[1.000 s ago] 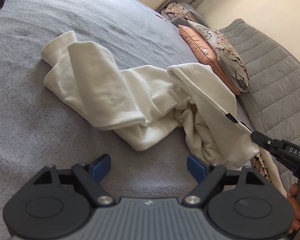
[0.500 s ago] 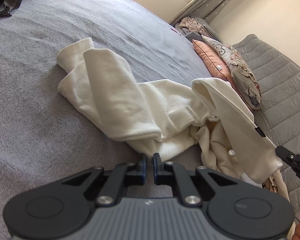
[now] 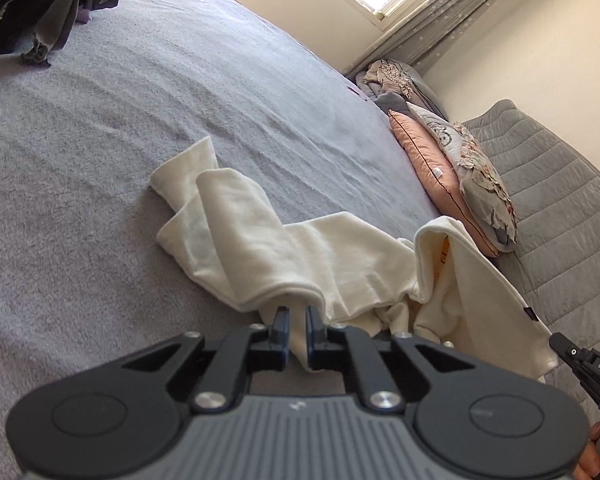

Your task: Fold clothes

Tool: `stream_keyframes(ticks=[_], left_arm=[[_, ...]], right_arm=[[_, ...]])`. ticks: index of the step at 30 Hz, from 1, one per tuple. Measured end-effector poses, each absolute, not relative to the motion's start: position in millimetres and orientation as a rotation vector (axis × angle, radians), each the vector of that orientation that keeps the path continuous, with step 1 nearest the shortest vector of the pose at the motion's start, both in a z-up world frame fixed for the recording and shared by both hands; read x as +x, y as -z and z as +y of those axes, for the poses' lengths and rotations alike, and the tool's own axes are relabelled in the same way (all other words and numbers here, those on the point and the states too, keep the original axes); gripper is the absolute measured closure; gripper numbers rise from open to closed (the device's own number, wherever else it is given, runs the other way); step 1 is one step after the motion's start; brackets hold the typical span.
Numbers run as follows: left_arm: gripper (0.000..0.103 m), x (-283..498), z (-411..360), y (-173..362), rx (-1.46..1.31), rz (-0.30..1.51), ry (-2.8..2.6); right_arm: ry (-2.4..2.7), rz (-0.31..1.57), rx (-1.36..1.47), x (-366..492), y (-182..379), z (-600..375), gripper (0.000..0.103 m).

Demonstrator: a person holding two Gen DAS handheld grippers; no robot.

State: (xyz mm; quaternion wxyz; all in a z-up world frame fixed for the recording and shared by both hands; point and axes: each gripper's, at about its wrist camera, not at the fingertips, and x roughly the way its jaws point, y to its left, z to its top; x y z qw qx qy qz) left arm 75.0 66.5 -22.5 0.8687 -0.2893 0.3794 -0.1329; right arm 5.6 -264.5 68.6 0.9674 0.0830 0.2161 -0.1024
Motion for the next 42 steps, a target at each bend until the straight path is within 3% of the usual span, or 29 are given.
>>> stream_keyframes(ticks=[1,3,10,18,23,26,27,28,42], left_arm=[[0.065,73.0,61.2,22.7,-0.595,0.804,0.291],[0.051,69.0,51.5,22.7,-0.582,0.82,0.31],[0.037,65.4,-9.0,30.9,-0.589,0.897,0.465],[0.036,94.4,-59.5,59.5,-0.665,0.913,0.428],[0.04,104.7,-70.8,68.1,-0.737,0.88,0.395],[0.069,110.2,-77.2,71.4,-0.77,0.886,0.376],[0.087,110.5,-78.3,71.8,-0.776,0.891,0.365],[0.092,109.4,-77.7,70.9,-0.775,0.89,0.355],[0.096,71.9,-24.8,10.6,-0.578,0.783,0.287]], right_arm=[[0.211,0.438,0.171,6.7,-68.1,-265.8,0.1],[0.215,0.439,0.18,9.8,-67.3,-270.4,0.1],[0.234,0.463,0.229,20.7,-60.3,-290.2,0.1],[0.226,0.489,0.282,22.9,-53.2,-304.6,0.1],[0.211,0.497,0.306,24.5,-51.6,-310.5,0.1],[0.204,0.496,0.314,27.0,-51.7,-313.1,0.1],[0.206,0.496,0.318,27.2,-51.4,-314.4,0.1],[0.208,0.497,0.321,27.3,-51.0,-315.8,0.1],[0.254,0.517,0.282,17.4,-56.0,-314.7,0.1]])
